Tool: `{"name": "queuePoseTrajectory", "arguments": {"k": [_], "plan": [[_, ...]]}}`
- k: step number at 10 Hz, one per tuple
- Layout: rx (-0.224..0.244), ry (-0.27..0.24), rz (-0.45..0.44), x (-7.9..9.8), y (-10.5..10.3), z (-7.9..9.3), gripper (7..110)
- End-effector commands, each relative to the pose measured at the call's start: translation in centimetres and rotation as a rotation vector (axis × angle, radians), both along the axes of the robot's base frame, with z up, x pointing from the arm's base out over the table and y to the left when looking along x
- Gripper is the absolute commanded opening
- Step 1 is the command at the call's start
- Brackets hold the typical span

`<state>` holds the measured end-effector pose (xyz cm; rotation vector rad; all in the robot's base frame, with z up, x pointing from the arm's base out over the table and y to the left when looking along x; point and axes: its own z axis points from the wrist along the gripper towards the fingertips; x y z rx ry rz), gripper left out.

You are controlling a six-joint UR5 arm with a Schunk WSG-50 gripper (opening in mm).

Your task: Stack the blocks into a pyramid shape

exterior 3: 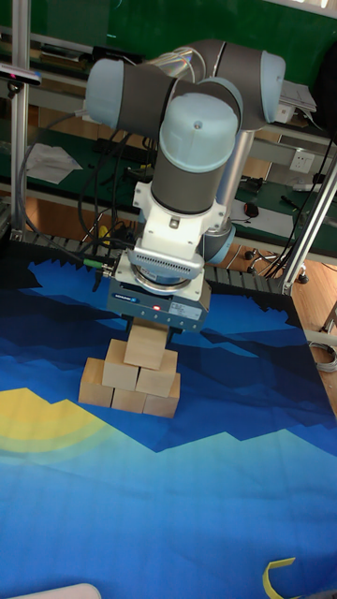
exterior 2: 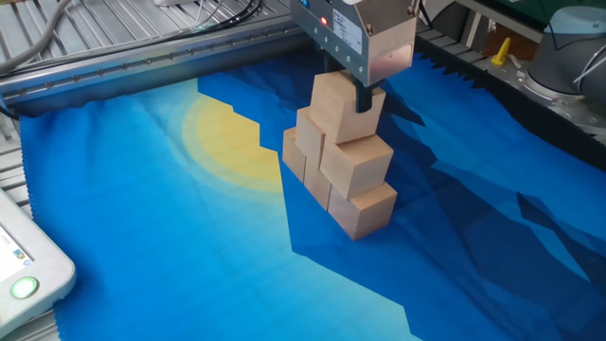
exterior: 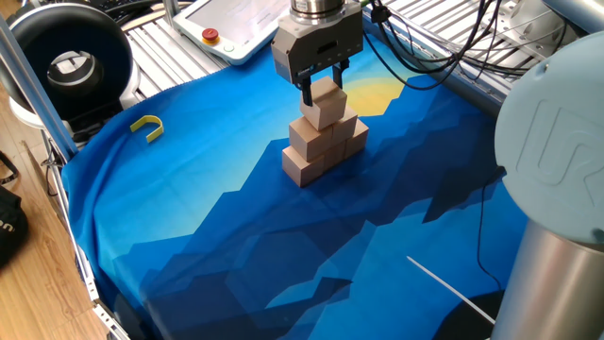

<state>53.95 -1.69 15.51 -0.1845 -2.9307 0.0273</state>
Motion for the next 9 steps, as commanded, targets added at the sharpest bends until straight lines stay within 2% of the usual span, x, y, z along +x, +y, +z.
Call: {"name": "queuePoseTrajectory", "arguments": {"k": [1, 4, 9], "plan": [[0.007, -0.009, -0.012, 0.3, 0.2, -0.1, 7], [0.006, -0.004, -0.003, 0.4, 0.2, -0.5, 7], [0.002, 0.029, 0.032, -0.6, -0.5, -0.4, 7]]}}
